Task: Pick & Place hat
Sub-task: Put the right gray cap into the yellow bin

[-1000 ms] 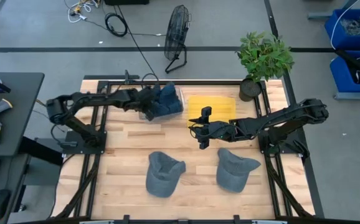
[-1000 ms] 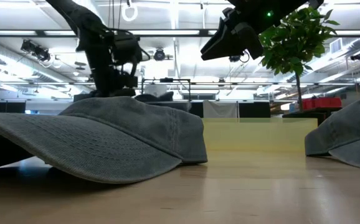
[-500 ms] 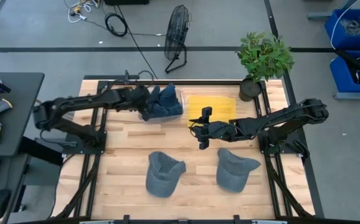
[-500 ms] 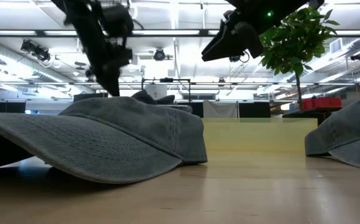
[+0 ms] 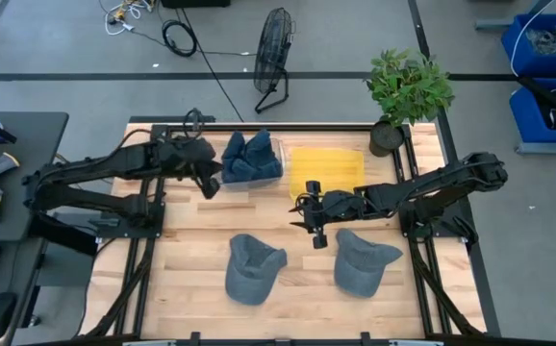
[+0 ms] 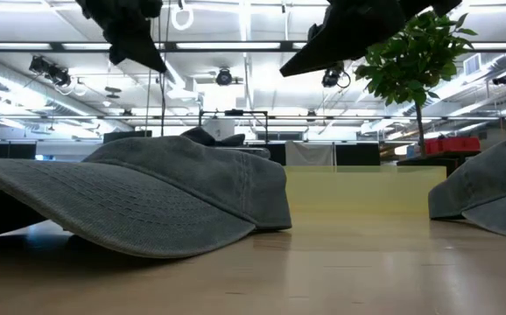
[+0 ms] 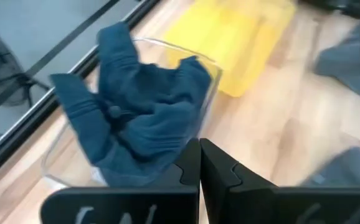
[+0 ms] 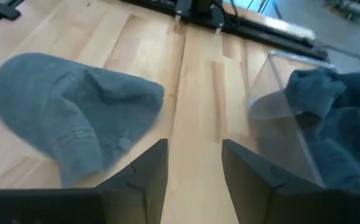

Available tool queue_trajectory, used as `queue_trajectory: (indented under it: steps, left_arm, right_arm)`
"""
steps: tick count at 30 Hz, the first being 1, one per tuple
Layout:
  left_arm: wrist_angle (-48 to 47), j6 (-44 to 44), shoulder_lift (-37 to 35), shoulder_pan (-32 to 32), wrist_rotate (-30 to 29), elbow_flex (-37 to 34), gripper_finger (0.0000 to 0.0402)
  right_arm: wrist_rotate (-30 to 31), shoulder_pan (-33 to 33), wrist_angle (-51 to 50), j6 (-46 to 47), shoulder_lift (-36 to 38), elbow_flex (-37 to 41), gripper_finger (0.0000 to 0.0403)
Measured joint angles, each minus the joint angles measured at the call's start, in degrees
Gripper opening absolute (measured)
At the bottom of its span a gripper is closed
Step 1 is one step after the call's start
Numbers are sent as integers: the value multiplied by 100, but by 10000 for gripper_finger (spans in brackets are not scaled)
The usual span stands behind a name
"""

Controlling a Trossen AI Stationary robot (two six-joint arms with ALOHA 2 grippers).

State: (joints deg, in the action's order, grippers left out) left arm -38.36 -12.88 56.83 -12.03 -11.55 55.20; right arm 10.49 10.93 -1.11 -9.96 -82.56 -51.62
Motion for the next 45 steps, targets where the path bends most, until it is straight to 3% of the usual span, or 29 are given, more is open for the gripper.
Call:
queue_trajectory:
  steps: [5,11,14,19,26,35,38,42,45]
  left_arm:
    - [88,467,16,215,188,0,12]
    - [82,613,126,242,197,0,47]
    - [97,864,134,242,174,0,66]
    - [137,1031,134,190,-132,0,93]
    - [125,1022,134,148,-223,0,99]
    - [126,1010,134,148,-223,0,88]
    - [128,1011,134,148,-223,0,87]
    - [128,1010,134,148,-224,0,87]
    - [130,1009,134,148,-223,0,87]
  right_arm:
    - [45,329,-1432,916,3,-462,155]
    - [-65,751,-4429,2855,8,-1491,155]
    - [-720,923,-5621,3965,13,-1750,155]
    - [-1749,1201,-6631,5374,17,-1602,155]
    - [-1949,1394,-6634,6166,15,-700,155]
    - [-1807,1408,-5745,5906,15,237,150]
    - [-1901,1411,-5488,5401,15,374,118]
    - [-2032,1338,-5212,5291,15,315,26]
    - [-2054,1326,-5099,5138,15,4,15]
